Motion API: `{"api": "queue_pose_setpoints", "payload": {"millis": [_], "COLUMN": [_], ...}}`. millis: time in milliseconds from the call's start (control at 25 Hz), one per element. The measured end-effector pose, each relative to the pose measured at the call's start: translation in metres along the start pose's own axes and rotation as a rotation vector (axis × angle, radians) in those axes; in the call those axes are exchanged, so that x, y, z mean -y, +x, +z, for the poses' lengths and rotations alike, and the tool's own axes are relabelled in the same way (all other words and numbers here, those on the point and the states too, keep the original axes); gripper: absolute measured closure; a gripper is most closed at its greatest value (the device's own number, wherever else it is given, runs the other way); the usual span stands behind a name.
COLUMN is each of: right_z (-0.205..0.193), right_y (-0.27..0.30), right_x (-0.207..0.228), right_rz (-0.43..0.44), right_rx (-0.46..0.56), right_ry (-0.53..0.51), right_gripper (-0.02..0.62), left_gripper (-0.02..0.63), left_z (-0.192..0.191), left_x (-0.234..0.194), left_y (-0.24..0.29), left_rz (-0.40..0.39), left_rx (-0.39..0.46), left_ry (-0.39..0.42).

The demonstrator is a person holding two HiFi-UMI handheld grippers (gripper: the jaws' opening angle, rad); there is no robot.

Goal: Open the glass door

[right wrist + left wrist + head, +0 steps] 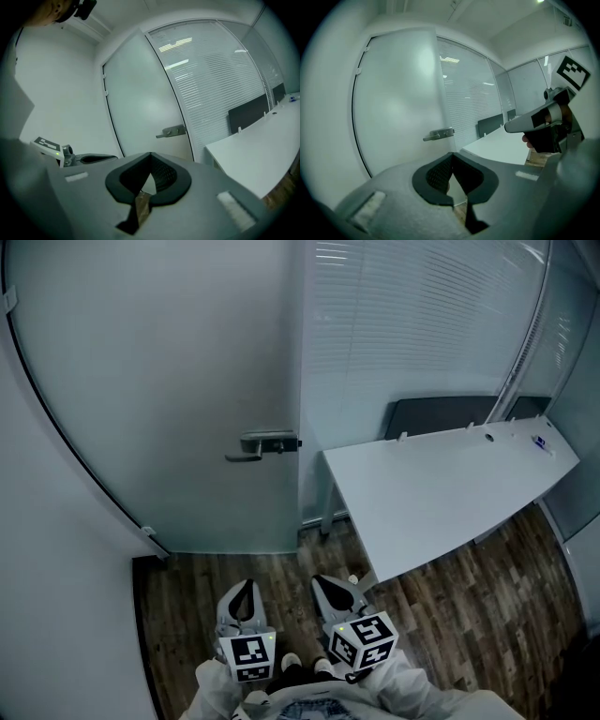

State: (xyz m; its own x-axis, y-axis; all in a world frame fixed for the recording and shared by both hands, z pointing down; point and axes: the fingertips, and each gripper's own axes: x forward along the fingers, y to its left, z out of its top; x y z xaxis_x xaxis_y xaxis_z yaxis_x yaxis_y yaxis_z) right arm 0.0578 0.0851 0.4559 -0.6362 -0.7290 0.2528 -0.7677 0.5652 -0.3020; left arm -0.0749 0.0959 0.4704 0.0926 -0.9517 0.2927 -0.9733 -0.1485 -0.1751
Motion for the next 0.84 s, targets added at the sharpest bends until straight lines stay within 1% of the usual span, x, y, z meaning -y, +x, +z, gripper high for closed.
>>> {"api": "queue_pose_setpoints", "payload": {"millis": [200,360,840], "right_z": [0.008,0.002,0.008], "right_y": [-0.012,-0.031,-0.039], "right_x": [0.019,0.024,0.036], "right_rz": [0.013,0.018,0.03], "right_rx": [0.019,0.017,0.016], "right_ry": [-0.014,-0.008,0.001], "right_gripper": [0.592,0.592,0.592], "left_gripper": [0.601,0.601,0.601], "left_z": [0.007,0.001,0.018], "left_x": [0.02,0.034,0.041], "left_y": [-0.004,-0.019,-0.017], "left_rz": [0.042,0.06,0.092], "left_rx": [0.018,0.001,0.005], "left_ry": [0.008,0.004,0.049]}}
